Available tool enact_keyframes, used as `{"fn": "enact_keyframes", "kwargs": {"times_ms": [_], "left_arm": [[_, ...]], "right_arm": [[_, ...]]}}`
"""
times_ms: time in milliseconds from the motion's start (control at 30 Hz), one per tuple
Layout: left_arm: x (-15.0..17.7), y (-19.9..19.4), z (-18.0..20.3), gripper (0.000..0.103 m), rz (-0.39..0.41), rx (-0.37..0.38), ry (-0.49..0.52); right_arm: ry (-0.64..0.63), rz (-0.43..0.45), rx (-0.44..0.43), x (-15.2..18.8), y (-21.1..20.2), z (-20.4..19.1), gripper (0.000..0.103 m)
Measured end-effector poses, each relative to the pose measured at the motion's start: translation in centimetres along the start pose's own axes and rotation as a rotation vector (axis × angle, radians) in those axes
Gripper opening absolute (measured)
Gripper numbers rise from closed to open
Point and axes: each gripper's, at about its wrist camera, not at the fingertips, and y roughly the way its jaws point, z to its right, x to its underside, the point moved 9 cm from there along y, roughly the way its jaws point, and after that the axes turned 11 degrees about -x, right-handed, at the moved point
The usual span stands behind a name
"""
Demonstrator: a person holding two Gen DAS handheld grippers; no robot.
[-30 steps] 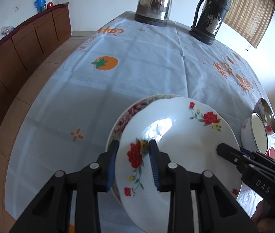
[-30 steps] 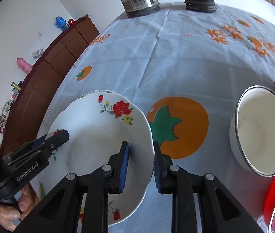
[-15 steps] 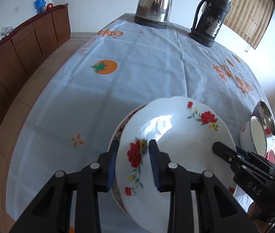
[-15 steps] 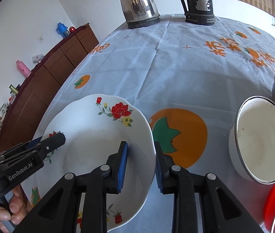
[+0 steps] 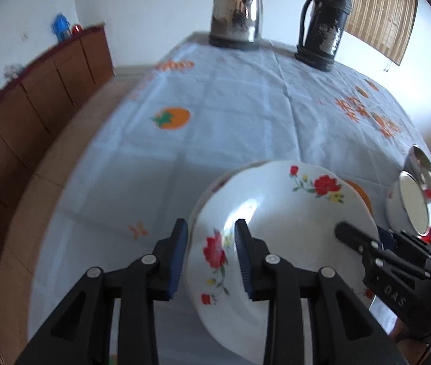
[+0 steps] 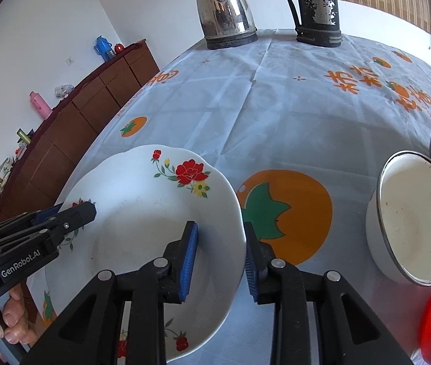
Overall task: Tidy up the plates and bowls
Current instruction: 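Lower the red-flower plate onto the stack and open the right gripper, then move the right gripper to the rim of the steel bowl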
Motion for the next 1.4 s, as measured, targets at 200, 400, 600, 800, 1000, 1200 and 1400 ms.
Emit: {"fn": "enact_keyframes", "kwargs": {"times_ms": [200, 400, 600, 800, 1000, 1200, 1400], "left_arm": [[-0.3, 0.1, -0.8, 0.037, 0.006, -0.014, -0.01], [-0.7, -0.5, -0.7, 0.041, 0.03, -0.016, -0.036], [-1.2, -0.6, -1.2, 0.056, 0.063, -0.084, -0.025], [-1.8, -0.7, -0.9, 0.056, 0.05, -0.076, -0.066], [-2.5, -3.3, 0.3, 0.076, 0.162, -0.149, -0.034], [-2.1, -4.4, 2.6, 0.097, 0.158, -0.011, -0.075], [-2.1, -5.6, 5.5, 0.097, 0.168, 0.014, -0.008]], "right_arm": [[0.013, 0.011, -0.009, 0.2, 0.3, 0.0, 0.034], [0.016, -0.001, -0.033, 0.3, 1.2, -0.2, 0.052], [0.085, 0.022, -0.06, 0.8, -0.1, 0.4, 0.066], [0.072, 0.119, -0.037, -2.9, -4.8, 0.6, 0.066], [0.024, 0.163, -0.021, -3.7, -7.9, 0.9, 0.066], [-0.044, 0.17, 0.029, -2.3, -8.4, 0.6, 0.067], [-0.097, 0.237, 0.039, -2.6, -11.4, 0.4, 0.067]]}}
